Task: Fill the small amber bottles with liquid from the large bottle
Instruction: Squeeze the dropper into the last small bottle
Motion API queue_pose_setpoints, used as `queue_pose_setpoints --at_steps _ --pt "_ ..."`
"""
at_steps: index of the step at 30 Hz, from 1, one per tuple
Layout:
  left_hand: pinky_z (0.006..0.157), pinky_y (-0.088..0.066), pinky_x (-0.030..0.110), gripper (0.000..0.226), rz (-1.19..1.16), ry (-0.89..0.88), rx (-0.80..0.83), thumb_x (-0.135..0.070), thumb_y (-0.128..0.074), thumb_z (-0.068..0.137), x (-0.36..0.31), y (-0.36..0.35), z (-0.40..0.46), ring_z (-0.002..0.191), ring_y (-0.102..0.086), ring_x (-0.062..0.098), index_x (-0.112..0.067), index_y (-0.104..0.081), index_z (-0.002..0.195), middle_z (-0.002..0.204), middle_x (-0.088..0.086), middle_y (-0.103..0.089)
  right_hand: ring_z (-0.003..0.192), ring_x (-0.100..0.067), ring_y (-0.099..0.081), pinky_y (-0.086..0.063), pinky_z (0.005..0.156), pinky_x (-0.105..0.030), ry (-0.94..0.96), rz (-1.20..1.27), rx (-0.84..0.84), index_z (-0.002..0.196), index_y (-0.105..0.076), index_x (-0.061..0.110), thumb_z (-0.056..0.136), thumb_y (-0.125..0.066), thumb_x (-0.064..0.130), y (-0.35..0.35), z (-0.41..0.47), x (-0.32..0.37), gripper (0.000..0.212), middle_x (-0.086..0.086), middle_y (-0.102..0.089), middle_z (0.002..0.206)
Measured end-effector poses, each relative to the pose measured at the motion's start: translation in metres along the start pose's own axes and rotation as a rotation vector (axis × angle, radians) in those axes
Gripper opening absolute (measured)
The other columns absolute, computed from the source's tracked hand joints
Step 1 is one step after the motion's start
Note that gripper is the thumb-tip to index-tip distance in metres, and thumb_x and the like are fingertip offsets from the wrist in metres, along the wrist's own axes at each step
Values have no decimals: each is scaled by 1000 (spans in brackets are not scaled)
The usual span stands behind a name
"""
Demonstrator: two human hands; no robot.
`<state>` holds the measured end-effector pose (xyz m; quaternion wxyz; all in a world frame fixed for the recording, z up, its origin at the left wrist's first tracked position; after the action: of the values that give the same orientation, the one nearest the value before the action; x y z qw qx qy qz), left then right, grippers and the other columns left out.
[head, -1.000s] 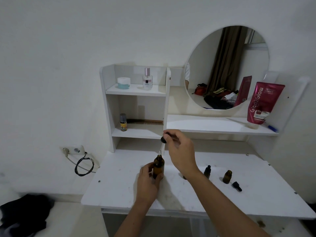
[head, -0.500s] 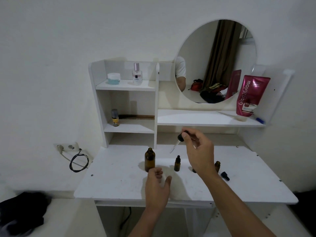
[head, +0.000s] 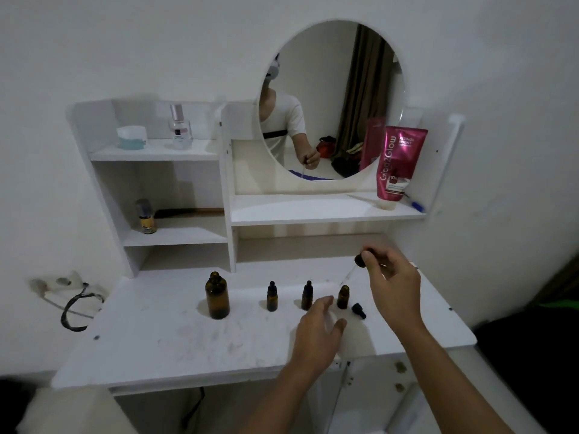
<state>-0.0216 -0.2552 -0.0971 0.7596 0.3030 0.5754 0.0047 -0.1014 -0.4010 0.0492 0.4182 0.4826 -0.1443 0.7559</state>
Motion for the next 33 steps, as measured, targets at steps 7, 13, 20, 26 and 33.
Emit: queue_pose_setpoints --at_steps 7,13,20,26,33 --pt "113 -33 20 61 -8 25 -41 -32 -64 98 -9 -21 26 142 -41 9 -19 -38 152 154 -8 -45 91 -2 -73 -54 84 -11 6 -4 -8 108 -74 14 98 -67 13 12 9 -24 12 6 -76 95" --pt "101 -47 19 36 -39 11 -97 -27 -63 99 -8 -26 42 120 -59 2 -23 -56 135 129 -14 -63 92 -1 -72 -53 83 -10 24 -21 29 107 -74 14 98 -67 12 4 15 -31 12 9 -75 95" --pt "93 -54 23 17 -39 -47 -103 -27 -60 101 -6 -29 47 104 -63 -3 -31 -62 117 110 -21 -67 89 -6 -73 -57 84 -20 56 -105 133 98 -76 17 94 -71 10 -19 14 -43 9 13 -75 88" --pt "92 -55 20 19 -63 -73 -100 -29 -58 102 -4 -29 46 103 -63 -6 -28 -64 120 111 -21 -68 82 -8 -72 -56 80 -18 64 -160 131 82 -74 16 90 -71 1 -29 11 -47 18 9 -73 79" --pt "93 -54 20 17 -49 -75 -115 -26 -58 102 -3 -29 48 103 -63 -6 -30 -64 117 110 -21 -68 85 -2 -73 -56 84 -15 -16 -148 179 102 -76 17 95 -68 9 -33 11 -60 13 10 -76 87"
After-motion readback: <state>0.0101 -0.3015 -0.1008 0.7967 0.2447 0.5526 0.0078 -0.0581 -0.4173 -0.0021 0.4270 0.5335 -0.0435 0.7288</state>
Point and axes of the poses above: each hand's wrist, its own z-axis towards the middle knuckle, its own y-axis out of the back of the hand, x = y × z, the point moved 10 cm from there along z, towards the middle knuckle
